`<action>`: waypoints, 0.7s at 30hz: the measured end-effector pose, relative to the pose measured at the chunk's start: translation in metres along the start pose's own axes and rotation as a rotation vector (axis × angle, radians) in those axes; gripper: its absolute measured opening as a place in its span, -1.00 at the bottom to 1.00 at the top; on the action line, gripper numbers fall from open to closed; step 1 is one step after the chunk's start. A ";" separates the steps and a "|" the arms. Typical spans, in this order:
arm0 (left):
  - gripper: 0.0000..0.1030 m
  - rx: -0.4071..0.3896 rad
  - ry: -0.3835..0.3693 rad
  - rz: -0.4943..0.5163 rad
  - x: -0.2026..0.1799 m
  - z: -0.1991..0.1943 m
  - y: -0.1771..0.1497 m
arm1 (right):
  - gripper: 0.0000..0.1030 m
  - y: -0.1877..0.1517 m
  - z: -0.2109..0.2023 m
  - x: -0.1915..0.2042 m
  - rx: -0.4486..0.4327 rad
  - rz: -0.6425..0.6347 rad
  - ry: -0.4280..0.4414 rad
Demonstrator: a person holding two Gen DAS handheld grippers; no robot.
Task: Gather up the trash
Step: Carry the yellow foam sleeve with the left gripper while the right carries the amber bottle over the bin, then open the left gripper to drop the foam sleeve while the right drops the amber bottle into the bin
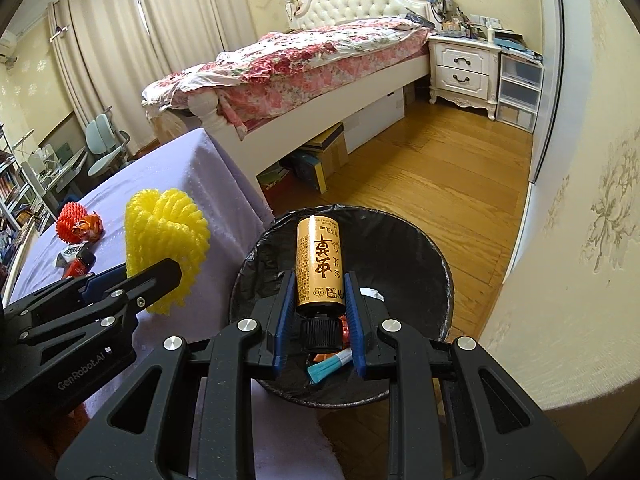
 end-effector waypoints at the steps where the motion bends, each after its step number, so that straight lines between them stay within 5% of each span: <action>1: -0.23 0.004 -0.007 0.003 -0.003 0.002 0.000 | -0.54 0.000 0.001 -0.002 0.000 0.003 -0.001; 6: 0.03 0.020 -0.002 -0.008 -0.002 0.008 0.000 | -0.51 0.000 0.004 -0.009 -0.001 0.022 -0.012; 8: 0.28 0.022 0.000 -0.022 0.000 0.009 0.000 | -0.38 0.001 0.005 -0.011 -0.003 0.030 -0.027; 21: 0.41 -0.011 0.065 -0.015 0.015 -0.006 -0.007 | -0.14 -0.001 0.002 -0.010 -0.013 0.027 -0.036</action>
Point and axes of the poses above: each gripper's, at about its wrist camera, not at the fingertips, and z roughly the way its jaws point, x to its left, y to its top, the point moved 6 cm from there along z, roughly the way its jaws point
